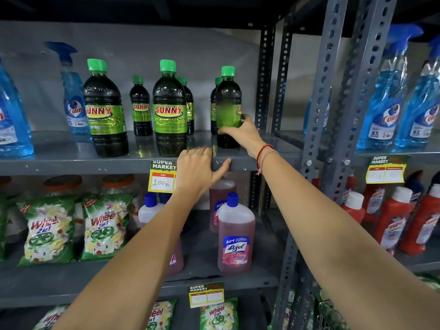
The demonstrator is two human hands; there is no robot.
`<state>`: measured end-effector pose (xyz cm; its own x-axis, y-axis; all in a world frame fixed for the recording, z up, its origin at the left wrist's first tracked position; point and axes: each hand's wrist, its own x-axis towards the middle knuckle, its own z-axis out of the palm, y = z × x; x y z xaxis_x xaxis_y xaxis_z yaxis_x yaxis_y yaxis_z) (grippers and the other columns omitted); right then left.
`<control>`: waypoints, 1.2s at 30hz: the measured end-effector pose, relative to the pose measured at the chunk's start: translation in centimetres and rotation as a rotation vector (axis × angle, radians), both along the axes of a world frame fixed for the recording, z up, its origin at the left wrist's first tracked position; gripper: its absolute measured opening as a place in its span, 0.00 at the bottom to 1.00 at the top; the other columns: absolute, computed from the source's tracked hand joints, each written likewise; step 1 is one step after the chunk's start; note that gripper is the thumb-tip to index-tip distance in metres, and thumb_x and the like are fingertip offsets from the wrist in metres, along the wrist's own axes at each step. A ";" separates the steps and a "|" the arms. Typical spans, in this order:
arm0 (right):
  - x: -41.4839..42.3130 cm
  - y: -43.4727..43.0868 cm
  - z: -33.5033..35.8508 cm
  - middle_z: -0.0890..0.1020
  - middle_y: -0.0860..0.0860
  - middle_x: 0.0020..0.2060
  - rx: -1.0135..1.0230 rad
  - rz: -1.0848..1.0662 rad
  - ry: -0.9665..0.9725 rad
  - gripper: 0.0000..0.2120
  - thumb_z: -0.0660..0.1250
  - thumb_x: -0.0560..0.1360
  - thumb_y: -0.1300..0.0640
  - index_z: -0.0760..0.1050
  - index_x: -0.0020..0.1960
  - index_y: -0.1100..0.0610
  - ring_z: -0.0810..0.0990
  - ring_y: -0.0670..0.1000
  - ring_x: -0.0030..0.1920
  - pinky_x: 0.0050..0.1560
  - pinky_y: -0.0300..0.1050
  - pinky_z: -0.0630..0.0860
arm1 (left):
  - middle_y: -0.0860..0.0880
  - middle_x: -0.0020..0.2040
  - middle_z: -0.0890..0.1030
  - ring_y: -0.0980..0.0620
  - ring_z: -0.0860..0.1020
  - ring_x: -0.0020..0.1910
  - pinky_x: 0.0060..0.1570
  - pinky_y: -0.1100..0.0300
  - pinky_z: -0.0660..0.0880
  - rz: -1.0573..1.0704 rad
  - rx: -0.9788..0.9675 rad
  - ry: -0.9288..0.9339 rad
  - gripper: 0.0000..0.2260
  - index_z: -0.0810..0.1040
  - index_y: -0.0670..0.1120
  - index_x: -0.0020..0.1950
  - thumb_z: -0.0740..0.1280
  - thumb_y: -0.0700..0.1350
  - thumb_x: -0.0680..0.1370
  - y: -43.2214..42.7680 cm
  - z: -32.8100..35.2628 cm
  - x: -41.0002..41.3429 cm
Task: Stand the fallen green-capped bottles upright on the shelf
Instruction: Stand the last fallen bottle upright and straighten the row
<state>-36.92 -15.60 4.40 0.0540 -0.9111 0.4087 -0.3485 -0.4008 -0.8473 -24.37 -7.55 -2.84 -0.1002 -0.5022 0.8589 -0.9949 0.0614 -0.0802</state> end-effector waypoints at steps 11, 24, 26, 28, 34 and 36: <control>0.4 0.0 -0.1 0.78 0.53 0.57 -0.002 0.046 0.015 0.45 0.76 0.52 0.43 0.66 0.65 0.56 0.76 0.54 0.61 0.63 0.51 0.73 | 0.44 0.36 0.83 0.45 0.80 0.37 0.38 0.54 0.72 -0.005 -0.007 0.010 0.28 0.81 0.41 0.42 0.54 0.64 0.75 0.1 0.0 -0.1; -0.1 0.5 -0.3 0.79 0.50 0.54 -0.064 0.014 0.059 0.35 0.78 0.61 0.43 0.70 0.62 0.56 0.76 0.52 0.59 0.55 0.44 0.73 | 0.45 0.37 0.84 0.45 0.80 0.37 0.39 0.54 0.72 -0.008 0.055 0.029 0.29 0.81 0.41 0.42 0.53 0.64 0.75 0.6 0.3 -0.3; -0.2 0.6 -0.4 0.80 0.49 0.52 -0.036 0.045 0.034 0.33 0.78 0.62 0.45 0.71 0.61 0.55 0.78 0.51 0.57 0.50 0.40 0.71 | 0.45 0.37 0.84 0.45 0.81 0.37 0.39 0.54 0.72 -0.002 0.071 0.029 0.29 0.81 0.41 0.42 0.53 0.64 0.75 0.7 0.3 -0.3; -0.2 1.0 -0.4 0.80 0.50 0.54 -0.045 0.052 0.029 0.33 0.78 0.61 0.45 0.72 0.61 0.55 0.77 0.50 0.56 0.49 0.39 0.70 | 0.45 0.37 0.84 0.45 0.81 0.37 0.39 0.54 0.72 -0.001 0.084 0.029 0.29 0.81 0.41 0.42 0.54 0.64 0.75 0.8 0.4 -0.3; -0.8 3.1 -1.1 0.80 0.48 0.54 -0.101 0.058 0.003 0.34 0.78 0.60 0.43 0.72 0.61 0.54 0.77 0.48 0.56 0.51 0.38 0.71 | 0.44 0.36 0.83 0.44 0.81 0.36 0.38 0.54 0.72 -0.036 0.126 0.035 0.29 0.80 0.40 0.40 0.54 0.64 0.74 0.9 0.7 -0.3; -1.0 4.0 -1.4 0.78 0.47 0.52 -0.111 0.068 -0.024 0.34 0.78 0.62 0.44 0.70 0.62 0.55 0.76 0.47 0.53 0.51 0.38 0.71 | 0.44 0.35 0.83 0.44 0.81 0.36 0.37 0.55 0.72 -0.047 0.121 0.026 0.29 0.80 0.40 0.39 0.54 0.64 0.73 1.0 0.8 -0.2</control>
<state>-37.96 -11.64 3.03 0.1033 -0.8546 0.5089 -0.2979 -0.5147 -0.8040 -24.59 -6.60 -2.06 -0.1046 -0.5975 0.7950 -0.9923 0.1156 -0.0437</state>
